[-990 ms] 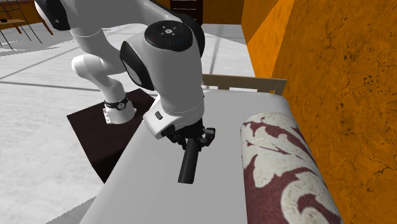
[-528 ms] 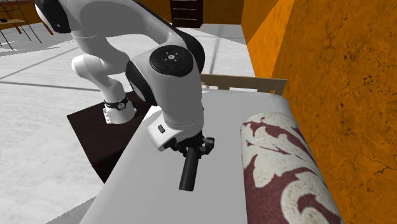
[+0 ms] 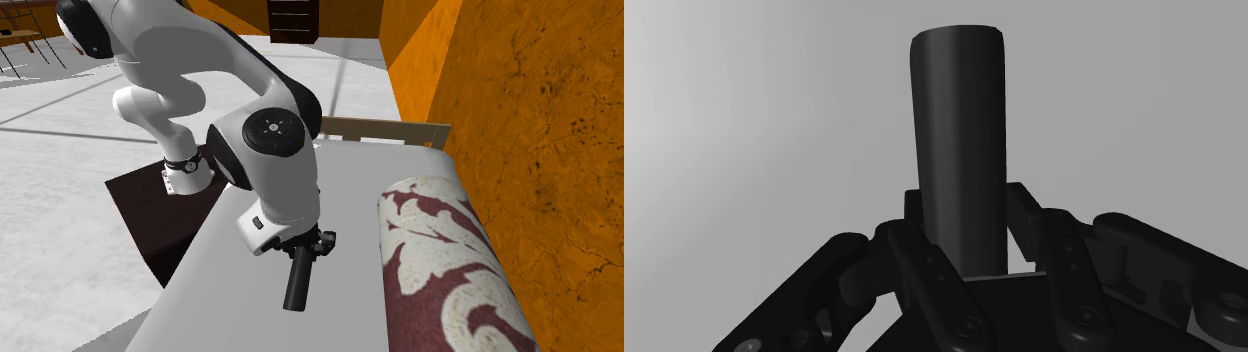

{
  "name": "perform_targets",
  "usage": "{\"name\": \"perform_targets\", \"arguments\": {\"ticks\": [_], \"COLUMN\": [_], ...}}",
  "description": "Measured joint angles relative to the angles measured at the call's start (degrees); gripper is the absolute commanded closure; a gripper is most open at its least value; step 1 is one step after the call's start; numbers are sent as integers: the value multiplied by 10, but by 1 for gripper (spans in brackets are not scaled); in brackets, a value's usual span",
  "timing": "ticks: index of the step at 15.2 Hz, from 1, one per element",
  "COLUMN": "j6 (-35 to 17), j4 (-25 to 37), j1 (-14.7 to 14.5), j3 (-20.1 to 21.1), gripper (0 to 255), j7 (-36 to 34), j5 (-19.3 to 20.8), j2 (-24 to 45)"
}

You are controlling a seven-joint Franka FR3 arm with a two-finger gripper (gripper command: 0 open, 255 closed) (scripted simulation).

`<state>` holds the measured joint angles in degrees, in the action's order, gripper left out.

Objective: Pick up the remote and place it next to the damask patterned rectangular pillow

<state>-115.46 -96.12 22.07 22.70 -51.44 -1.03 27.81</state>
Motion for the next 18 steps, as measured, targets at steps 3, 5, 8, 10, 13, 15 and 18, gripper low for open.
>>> {"name": "perform_targets", "arguments": {"ticks": [3, 5, 8, 10, 13, 15, 18], "j6": [-10, -11, -11, -11, -12, -4, 38], "j4": [-5, -5, -5, -5, -5, 0, 29], "j1": [0, 0, 0, 0, 0, 0, 7], "j3": [-1, -1, -1, -1, -1, -1, 0], "gripper": [255, 255, 0, 0, 0, 0, 0], "j7": [1, 2, 2, 1, 1, 2, 6], "j5": [1, 2, 2, 2, 2, 1, -3], "j2": [5, 6, 6, 6, 6, 4, -10]}}
